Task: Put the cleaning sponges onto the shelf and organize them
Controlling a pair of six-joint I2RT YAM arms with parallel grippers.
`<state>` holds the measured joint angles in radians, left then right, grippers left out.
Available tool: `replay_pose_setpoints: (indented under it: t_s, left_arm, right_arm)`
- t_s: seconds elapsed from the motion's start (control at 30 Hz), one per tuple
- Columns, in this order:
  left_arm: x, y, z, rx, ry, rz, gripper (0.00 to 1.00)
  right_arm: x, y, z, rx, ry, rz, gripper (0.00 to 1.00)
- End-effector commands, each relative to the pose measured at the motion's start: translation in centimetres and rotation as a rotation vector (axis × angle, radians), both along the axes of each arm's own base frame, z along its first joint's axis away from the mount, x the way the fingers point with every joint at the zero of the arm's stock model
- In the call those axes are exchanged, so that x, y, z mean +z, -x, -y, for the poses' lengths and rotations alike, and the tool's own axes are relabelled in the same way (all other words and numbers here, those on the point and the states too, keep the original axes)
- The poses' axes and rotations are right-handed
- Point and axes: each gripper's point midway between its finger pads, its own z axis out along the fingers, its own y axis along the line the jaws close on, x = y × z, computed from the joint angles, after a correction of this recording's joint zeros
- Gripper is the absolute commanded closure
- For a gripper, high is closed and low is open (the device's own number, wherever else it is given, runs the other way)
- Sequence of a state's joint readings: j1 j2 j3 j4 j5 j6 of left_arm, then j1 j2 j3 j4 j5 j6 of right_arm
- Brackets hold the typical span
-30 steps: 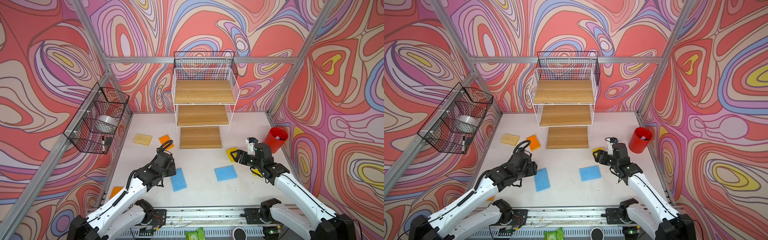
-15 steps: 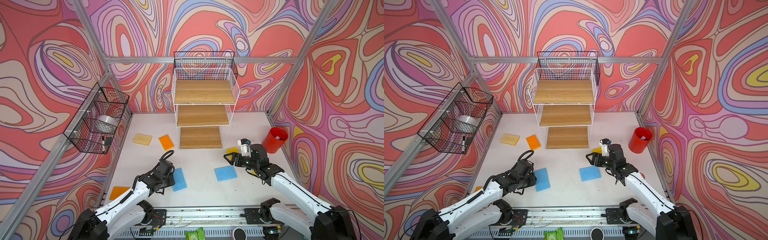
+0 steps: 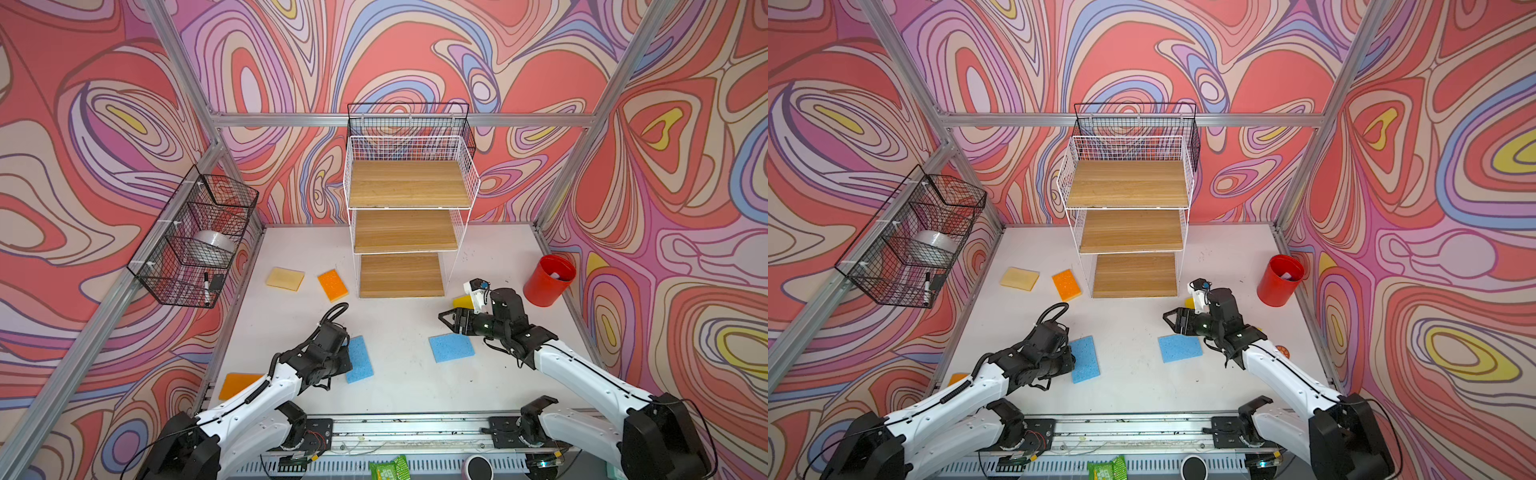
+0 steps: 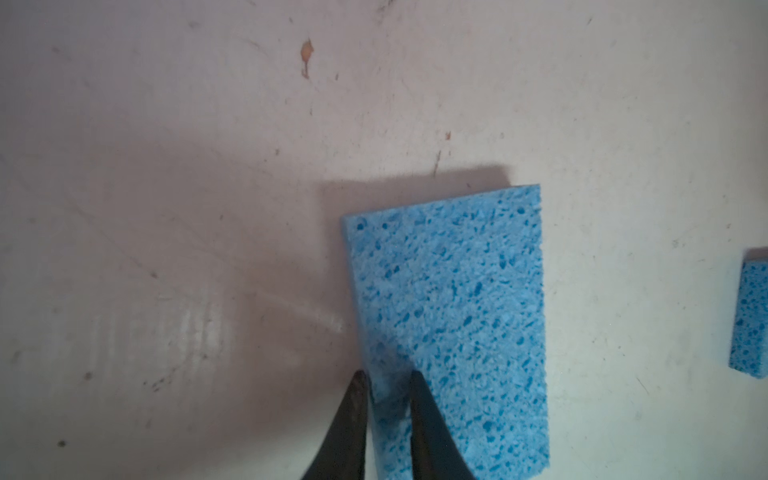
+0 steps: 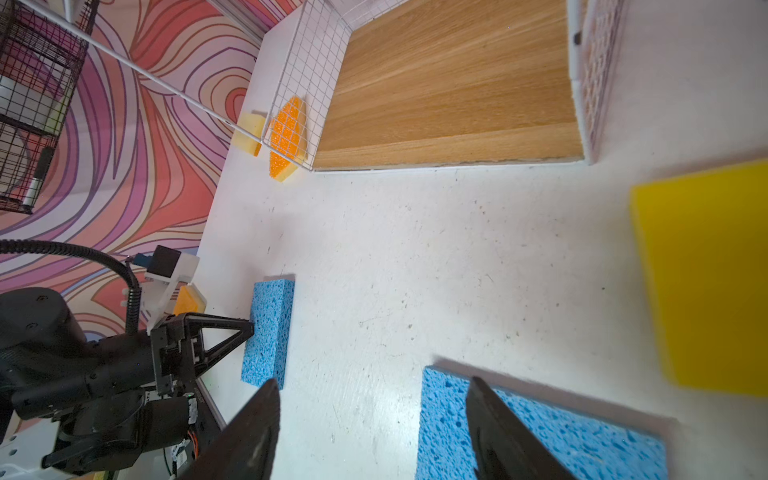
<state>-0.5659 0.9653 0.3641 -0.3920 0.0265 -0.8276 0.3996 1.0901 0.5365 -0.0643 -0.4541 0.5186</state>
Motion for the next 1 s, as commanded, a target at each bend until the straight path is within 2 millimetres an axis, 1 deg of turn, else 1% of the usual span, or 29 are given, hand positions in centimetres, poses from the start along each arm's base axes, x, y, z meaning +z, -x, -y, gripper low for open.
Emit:
replay_pose_setpoints:
  t_s: [0.0, 0.03, 0.33, 0.43, 0.5, 0.67, 0.8, 0.9, 0.93, 0.97]
  left_arm:
    - [-0.5, 0.1, 0.2, 0.012, 0.014, -0.008, 0.79]
    - [-0.5, 0.1, 0.1, 0.011, 0.008, -0.007, 0.80]
    - [-1.0, 0.2, 0.3, -0.002, 0.009, -0.019, 0.95]
    - [-0.7, 0.0, 0.5, -0.005, 0.020, -0.011, 0.98]
    - [-0.1, -0.3, 0.8, -0.009, 0.032, 0.005, 0.99]
    - [2.2, -1.5, 2.0, -0.055, 0.063, 0.050, 0.98]
    - [3.7, -2.7, 3.8, -0.091, 0.122, 0.086, 0.99]
    - [4.0, -3.7, 4.8, -0.110, 0.136, 0.085, 0.99]
    - [4.3, -4.3, 5.3, -0.120, 0.151, 0.105, 0.99]
    - [5.1, -5.1, 6.1, -0.130, 0.170, 0.125, 0.99]
  right_arm:
    - [0.6, -0.3, -0.8, 0.019, -0.014, 0.022, 0.27]
    - [0.5, -0.3, -0.9, 0.023, -0.013, 0.019, 0.27]
    - [0.3, -0.2, -1.7, 0.035, -0.018, 0.022, 0.27]
    - [0.4, -0.1, -1.9, 0.039, -0.022, 0.022, 0.27]
    - [0.3, 0.0, -1.9, 0.044, -0.021, 0.022, 0.27]
    - [0.0, 0.2, -2.3, 0.066, -0.021, 0.010, 0.29]
    - [-0.5, 0.4, -3.1, 0.099, -0.028, -0.008, 0.36]
    - [-0.9, 0.3, -3.6, 0.112, -0.027, -0.020, 0.44]
    - [-1.1, 0.3, -3.8, 0.115, -0.027, -0.026, 0.46]
    - [-1.2, 0.3, -4.1, 0.119, -0.031, -0.032, 0.48]
